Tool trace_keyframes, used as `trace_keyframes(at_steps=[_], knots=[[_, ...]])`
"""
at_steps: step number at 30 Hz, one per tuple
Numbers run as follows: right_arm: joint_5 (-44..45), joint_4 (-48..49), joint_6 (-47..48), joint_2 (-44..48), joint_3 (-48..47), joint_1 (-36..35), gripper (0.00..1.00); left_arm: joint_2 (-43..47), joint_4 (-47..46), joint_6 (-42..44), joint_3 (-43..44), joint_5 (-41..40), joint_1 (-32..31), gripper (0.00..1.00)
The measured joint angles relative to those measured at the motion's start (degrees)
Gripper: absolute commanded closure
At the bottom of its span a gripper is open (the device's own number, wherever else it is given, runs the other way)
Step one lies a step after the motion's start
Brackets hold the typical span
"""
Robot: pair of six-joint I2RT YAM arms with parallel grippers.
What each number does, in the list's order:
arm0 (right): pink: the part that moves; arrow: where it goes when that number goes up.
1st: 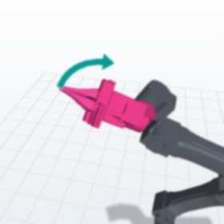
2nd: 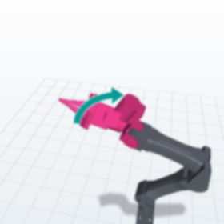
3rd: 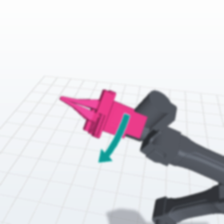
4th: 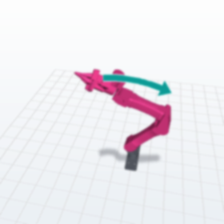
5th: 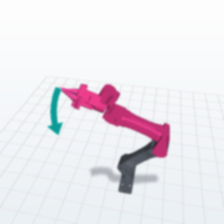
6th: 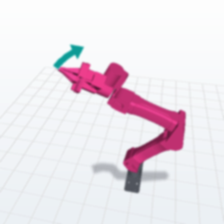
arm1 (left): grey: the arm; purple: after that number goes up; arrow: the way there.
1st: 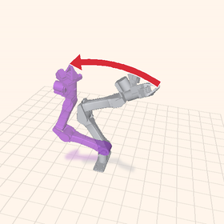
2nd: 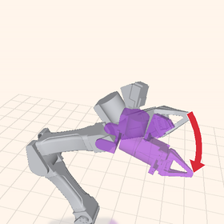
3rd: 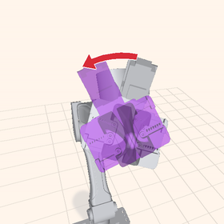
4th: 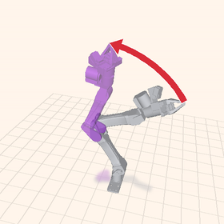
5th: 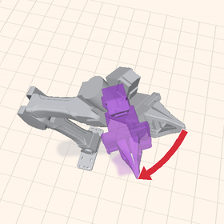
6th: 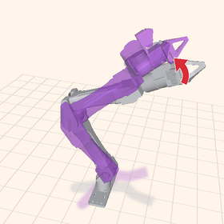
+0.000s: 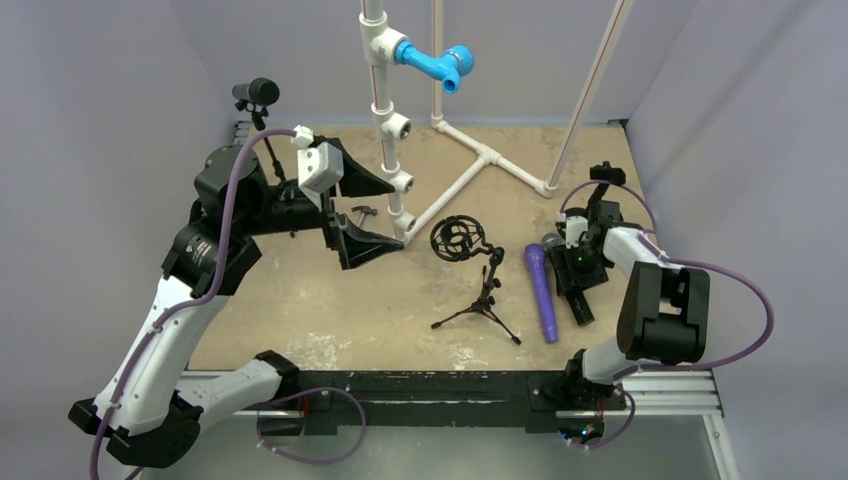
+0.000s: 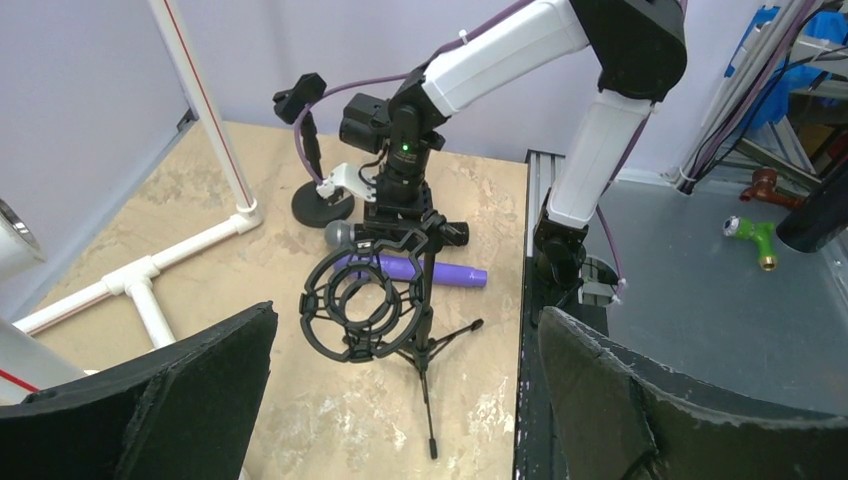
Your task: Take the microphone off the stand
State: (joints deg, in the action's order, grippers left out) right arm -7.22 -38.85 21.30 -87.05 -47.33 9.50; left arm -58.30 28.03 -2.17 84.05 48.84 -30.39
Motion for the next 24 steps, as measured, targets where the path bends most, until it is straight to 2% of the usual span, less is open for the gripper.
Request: trace_keyframes(at_steps=[4,12,18,24], knots=[[0.0,-0.5,-0.1,0.2,-0.1,0.0,0.33,0.6,0.3,0.6,-1.8,0.0,0.0,0.0],[0.0,-4.5,-0.3,3.4,-1.5,0.3,0.28,1.1,0.8,3.6,-5.8,-0.3,0.0,0.0],[-1.6,-9.8,-0.6,9.2,-7.8,0.3,0.26,1.6,0.7,4.9,-8.8,-0.7,0.0,0.0],[-7.5,-15.3,1.2,17.7,-14.2,0.3,0.27,1.5,0.3,5.0,-11.4,-1.1,0.0,0.0]])
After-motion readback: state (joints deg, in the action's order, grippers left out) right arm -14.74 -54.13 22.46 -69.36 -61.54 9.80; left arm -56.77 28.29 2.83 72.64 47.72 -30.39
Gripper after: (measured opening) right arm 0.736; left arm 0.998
